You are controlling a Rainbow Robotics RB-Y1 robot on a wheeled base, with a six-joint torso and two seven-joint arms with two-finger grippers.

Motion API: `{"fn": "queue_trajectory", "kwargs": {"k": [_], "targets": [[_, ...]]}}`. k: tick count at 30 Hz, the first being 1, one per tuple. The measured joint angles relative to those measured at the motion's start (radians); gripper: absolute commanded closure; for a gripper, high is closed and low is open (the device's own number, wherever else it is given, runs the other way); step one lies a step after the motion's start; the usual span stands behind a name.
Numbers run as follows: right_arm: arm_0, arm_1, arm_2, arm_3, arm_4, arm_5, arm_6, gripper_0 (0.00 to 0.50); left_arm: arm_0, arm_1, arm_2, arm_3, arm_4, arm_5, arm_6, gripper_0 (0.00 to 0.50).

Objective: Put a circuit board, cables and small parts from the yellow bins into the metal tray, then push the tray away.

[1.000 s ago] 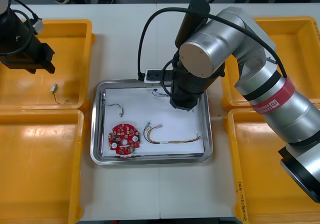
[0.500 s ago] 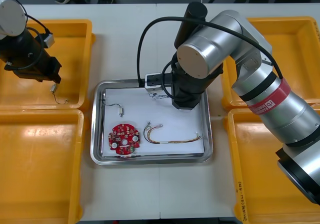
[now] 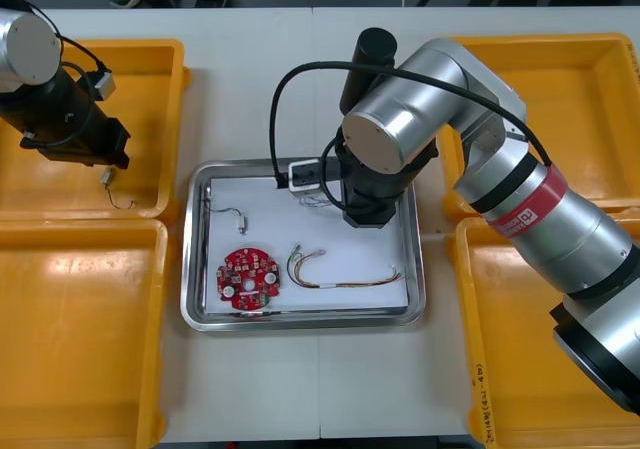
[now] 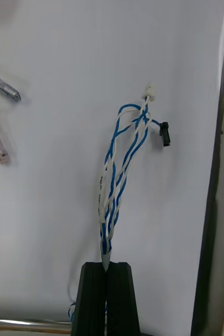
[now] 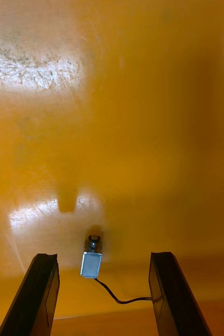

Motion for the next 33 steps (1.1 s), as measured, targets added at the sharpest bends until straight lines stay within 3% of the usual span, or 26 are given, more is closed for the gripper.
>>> {"fn": "queue_trajectory", "kwargs": {"k": [22, 24, 28, 29, 30, 31, 33], "targets": [[0.0, 0.001, 0.03, 0.021, -0.032, -0.01, 0.0, 0.5, 0.053, -0.001, 0.0, 0.0, -0.003, -0.05, 0.0, 0.021], [0.0, 0.001, 0.03, 0.021, -0.034, -0.011, 0.0, 0.425, 0.059, -0.001, 0.0, 0.0, -0.005, -0.056, 0.0, 0.025], [0.0, 0.001, 0.03, 0.021, -0.034, -0.012, 0.0, 0.218, 0.071, -0.006, 0.0, 0.0, -0.019, -0.066, 0.0, 0.041], [0.0, 0.001, 0.03, 0.021, -0.034, -0.012, 0.0, 0.183, 0.071, -0.007, 0.0, 0.001, -0.021, -0.067, 0.0, 0.046], [0.0, 0.001, 0.03, 0.021, -0.034, -0.012, 0.0, 0.183, 0.071, -0.008, 0.0, 0.003, -0.022, -0.07, 0.0, 0.059], [0.0, 0.001, 0.03, 0.021, -0.034, -0.012, 0.0, 0.079, 0.07, -0.009, 0.0, 0.007, -0.023, -0.073, 0.0, 0.066], [0.0, 0.001, 0.03, 0.021, -0.034, -0.012, 0.0, 0.042, 0.069, -0.01, 0.0, 0.013, -0.026, -0.083, 0.0, 0.086]]}}
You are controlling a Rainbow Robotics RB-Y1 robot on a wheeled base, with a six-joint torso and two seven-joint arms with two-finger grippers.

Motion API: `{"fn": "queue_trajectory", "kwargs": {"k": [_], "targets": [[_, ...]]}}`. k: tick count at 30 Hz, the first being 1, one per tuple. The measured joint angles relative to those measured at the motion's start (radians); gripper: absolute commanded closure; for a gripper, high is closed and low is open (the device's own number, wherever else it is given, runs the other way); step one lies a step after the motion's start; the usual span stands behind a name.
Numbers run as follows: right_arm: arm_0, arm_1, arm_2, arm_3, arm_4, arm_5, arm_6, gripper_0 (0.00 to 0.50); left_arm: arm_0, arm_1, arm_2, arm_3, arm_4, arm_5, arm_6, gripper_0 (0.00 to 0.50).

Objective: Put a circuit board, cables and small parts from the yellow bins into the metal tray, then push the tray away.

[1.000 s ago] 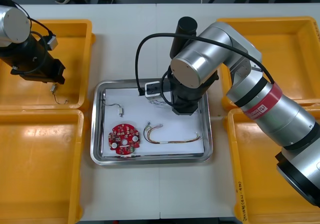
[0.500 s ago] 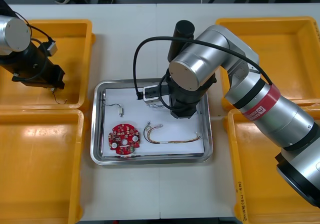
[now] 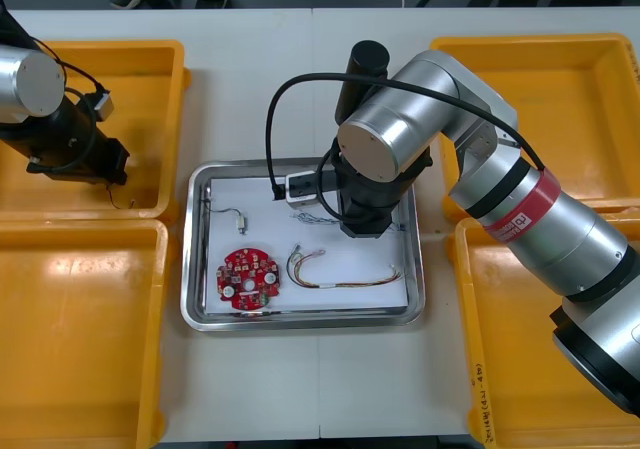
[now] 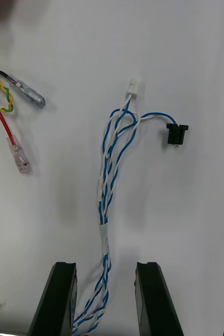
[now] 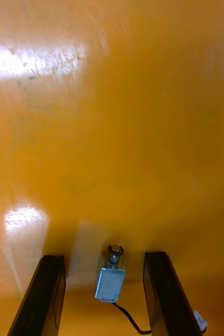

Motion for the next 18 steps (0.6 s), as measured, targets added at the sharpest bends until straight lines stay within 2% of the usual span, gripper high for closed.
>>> {"fn": "queue_trajectory", "kwargs": {"k": [2, 3, 4, 7, 13, 18], "targets": [[0.0, 0.0, 0.0, 0.0, 0.0, 0.0, 0.0, 0.015, 0.0, 0.0, 0.0, 0.002, -0.004, -0.007, 0.0, 0.207], [0.0, 0.0, 0.0, 0.0, 0.0, 0.0, 0.0, 0.002, -0.001, 0.0, 0.001, 0.002, -0.007, -0.008, 0.0, 0.344], [0.0, 0.0, 0.0, 0.0, 0.0, 0.0, 0.0, 0.0, -0.001, 0.0, 0.001, 0.002, -0.009, -0.009, 0.0, 0.416], [0.0, 0.0, 0.0, 0.0, 0.0, 0.0, 0.0, 0.0, -0.001, 0.0, 0.001, 0.002, -0.013, -0.012, 0.0, 0.493], [-0.001, 0.0, -0.018, 0.0, -0.01, 0.022, 0.0, 0.0, -0.001, 0.0, 0.001, 0.003, -0.017, -0.012, 0.0, 0.5], [-0.009, 0.0, -0.063, 0.0, -0.02, 0.092, 0.0, 0.0, -0.003, 0.0, 0.001, 0.002, -0.019, -0.011, 0.0, 0.5]]}}
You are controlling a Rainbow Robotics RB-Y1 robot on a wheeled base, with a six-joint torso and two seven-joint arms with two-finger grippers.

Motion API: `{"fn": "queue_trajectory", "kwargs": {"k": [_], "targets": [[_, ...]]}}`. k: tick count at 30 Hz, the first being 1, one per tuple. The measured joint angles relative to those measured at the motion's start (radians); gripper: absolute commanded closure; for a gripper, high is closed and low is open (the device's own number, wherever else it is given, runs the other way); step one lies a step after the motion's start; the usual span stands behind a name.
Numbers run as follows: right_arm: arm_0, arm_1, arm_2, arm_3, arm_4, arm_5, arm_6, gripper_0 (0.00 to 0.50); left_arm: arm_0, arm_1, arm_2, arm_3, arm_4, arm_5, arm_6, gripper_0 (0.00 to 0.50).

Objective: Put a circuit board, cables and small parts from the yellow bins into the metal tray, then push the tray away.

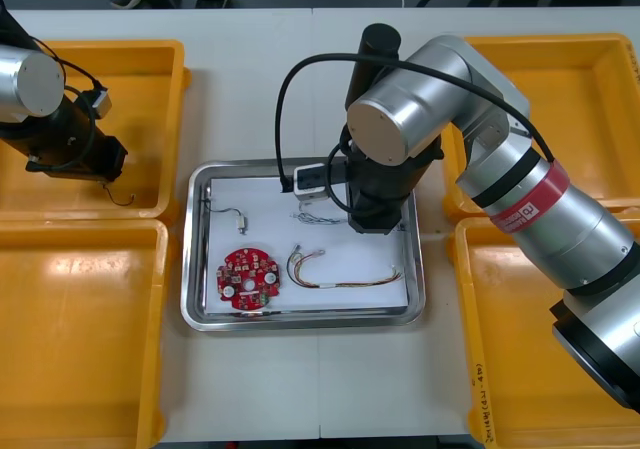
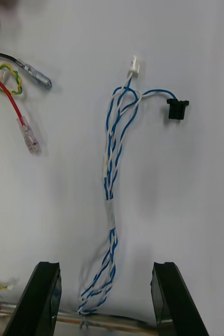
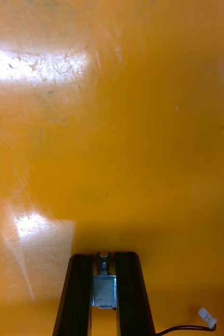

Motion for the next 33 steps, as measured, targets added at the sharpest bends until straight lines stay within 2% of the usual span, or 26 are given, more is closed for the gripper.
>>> {"fn": "queue_trajectory", "kwargs": {"k": [4, 9, 15, 20, 26, 33], "targets": [[-0.015, 0.0, -0.052, 0.0, -0.008, 0.068, 0.0, 0.0, -0.014, -0.002, 0.002, 0.003, -0.008, 0.03, 0.0, 0.5], [-0.037, 0.0, -0.117, -0.013, -0.014, 0.151, -0.014, 0.0, -0.047, -0.01, 0.043, 0.013, -0.018, 0.123, 0.0, 0.5], [-0.041, -0.016, -0.15, -0.115, -0.039, 0.198, -0.243, 0.0, -0.086, -0.012, 0.138, -0.004, -0.037, 0.248, 0.001, 0.5], [-0.042, -0.053, -0.171, -0.161, -0.136, 0.2, -0.341, 0.0, -0.11, -0.012, 0.21, -0.051, -0.051, 0.363, 0.001, 0.5], [-0.042, -0.115, -0.195, -0.203, -0.213, 0.201, -0.54, 0.0, -0.144, -0.012, 0.219, -0.117, -0.055, 0.482, 0.002, 0.5], [-0.031, -0.182, -0.195, -0.293, -0.234, 0.201, -0.646, 0.0, -0.148, -0.012, 0.219, -0.248, -0.05, 0.545, 0.054, 0.5]]}}
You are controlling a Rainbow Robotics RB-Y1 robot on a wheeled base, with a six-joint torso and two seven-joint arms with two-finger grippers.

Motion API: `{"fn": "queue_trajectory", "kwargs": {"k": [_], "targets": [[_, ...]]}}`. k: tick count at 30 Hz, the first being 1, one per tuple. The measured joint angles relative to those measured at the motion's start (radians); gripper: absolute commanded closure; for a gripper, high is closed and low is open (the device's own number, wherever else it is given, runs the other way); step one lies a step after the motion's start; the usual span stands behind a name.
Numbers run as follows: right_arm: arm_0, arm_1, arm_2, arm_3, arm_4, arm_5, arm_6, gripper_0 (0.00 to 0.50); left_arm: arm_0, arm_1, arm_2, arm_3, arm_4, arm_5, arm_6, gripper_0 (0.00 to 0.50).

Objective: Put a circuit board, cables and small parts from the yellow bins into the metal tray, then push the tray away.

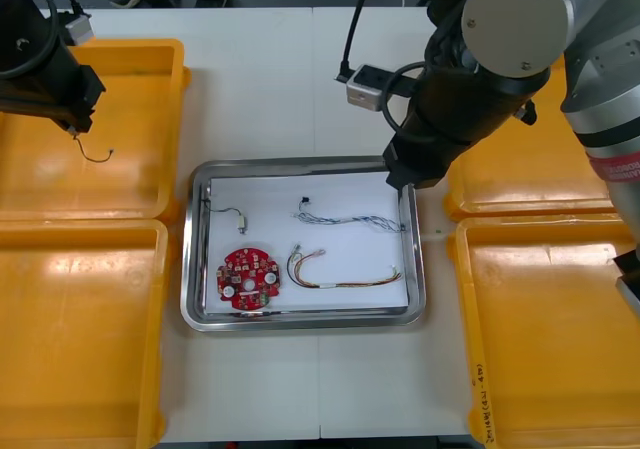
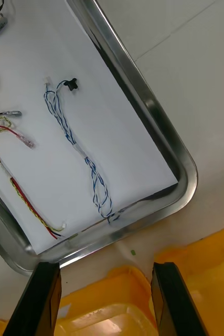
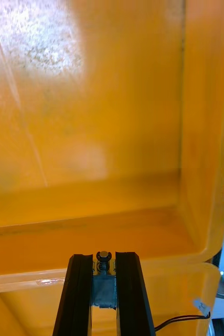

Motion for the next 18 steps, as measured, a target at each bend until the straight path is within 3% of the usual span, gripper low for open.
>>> {"fn": "queue_trajectory", "kwargs": {"k": [4, 9, 18], "targets": [[0.027, -0.037, -0.005, -0.059, -0.012, 0.0, -0.084, 0.0, 0.0, 0.0, 0.0, -0.061, 0.014, 0.001, 0.171, 0.5], [0.076, -0.085, -0.032, -0.117, -0.036, 0.0, -0.103, 0.0, 0.0, 0.0, 0.0, -0.116, 0.035, 0.001, 0.416, 0.5], [0.151, -0.164, -0.085, -0.161, -0.076, 0.0, -0.177, 0.0, 0.0, 0.0, -0.018, -0.197, 0.073, 0.002, 0.457, 0.5]]}}
